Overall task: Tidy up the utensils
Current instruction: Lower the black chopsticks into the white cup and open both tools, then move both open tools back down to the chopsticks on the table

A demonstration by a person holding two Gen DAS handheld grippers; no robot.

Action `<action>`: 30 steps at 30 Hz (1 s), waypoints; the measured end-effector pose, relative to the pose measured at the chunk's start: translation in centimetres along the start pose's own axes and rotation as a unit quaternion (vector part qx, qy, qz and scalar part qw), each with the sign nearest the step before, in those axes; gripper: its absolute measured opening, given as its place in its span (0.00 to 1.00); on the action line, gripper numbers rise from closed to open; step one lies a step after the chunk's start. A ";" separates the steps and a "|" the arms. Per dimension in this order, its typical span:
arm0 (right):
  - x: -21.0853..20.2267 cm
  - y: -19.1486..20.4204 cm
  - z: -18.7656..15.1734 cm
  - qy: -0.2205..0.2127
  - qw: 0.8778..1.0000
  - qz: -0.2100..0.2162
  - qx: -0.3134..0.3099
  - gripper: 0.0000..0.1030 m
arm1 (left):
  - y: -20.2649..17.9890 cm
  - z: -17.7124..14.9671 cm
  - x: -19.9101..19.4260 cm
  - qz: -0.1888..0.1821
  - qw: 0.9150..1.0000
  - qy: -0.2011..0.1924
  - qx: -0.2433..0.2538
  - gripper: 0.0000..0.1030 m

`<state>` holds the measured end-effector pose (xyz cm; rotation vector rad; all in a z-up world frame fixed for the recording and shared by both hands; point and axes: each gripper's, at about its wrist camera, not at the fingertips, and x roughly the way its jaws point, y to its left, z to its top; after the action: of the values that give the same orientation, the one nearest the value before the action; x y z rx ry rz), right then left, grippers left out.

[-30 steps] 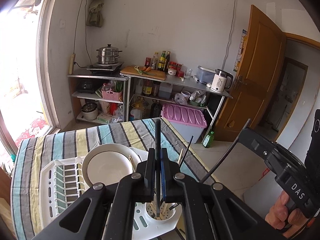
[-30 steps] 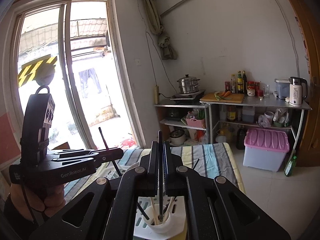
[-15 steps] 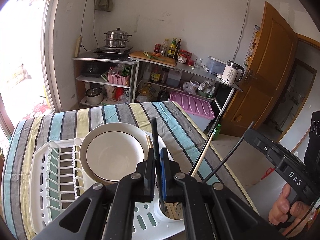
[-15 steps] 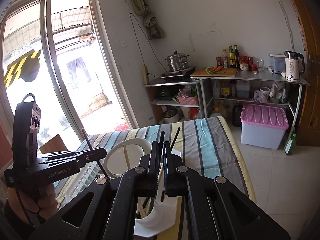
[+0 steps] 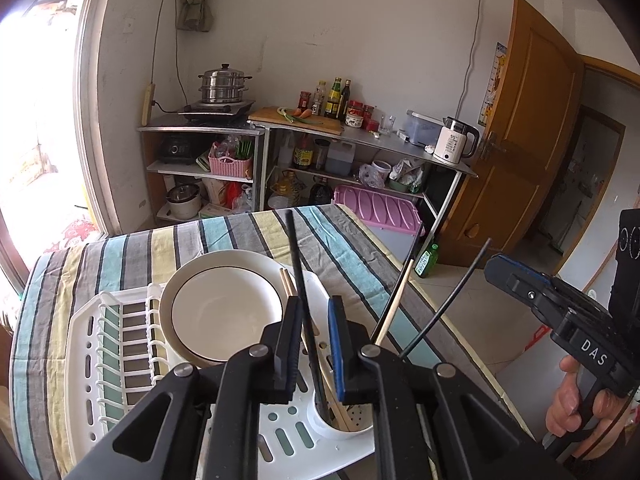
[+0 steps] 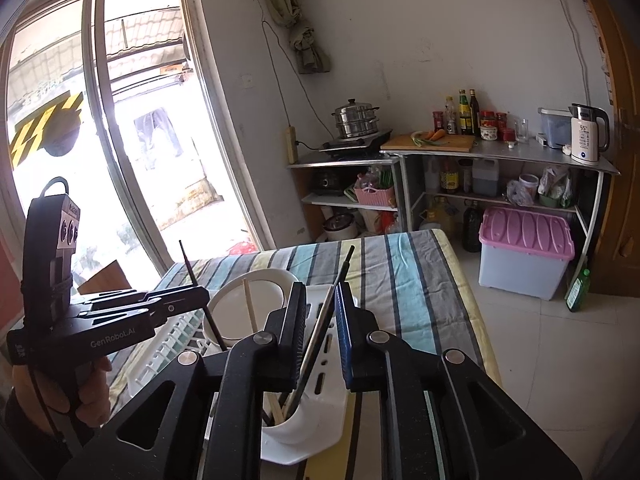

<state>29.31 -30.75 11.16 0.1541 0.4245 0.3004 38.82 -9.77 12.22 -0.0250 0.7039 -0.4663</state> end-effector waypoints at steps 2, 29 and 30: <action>-0.5 0.1 -0.1 -0.001 1.000 -0.002 -0.001 0.15 | -0.1 -0.4 -0.8 -0.003 1.000 -0.006 0.000 0.14; -10.0 5.1 -12.7 0.033 0.998 0.040 -0.034 0.15 | 0.2 -20.9 -11.6 0.038 0.999 0.022 -0.024 0.14; -10.0 5.2 -13.2 0.039 0.998 0.041 -0.033 0.15 | 0.3 -21.4 -11.3 0.038 0.999 0.029 -0.026 0.14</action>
<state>13.67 -27.87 4.21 0.0954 0.4849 0.4009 17.97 -1.89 2.78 -0.0325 0.7715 -0.3765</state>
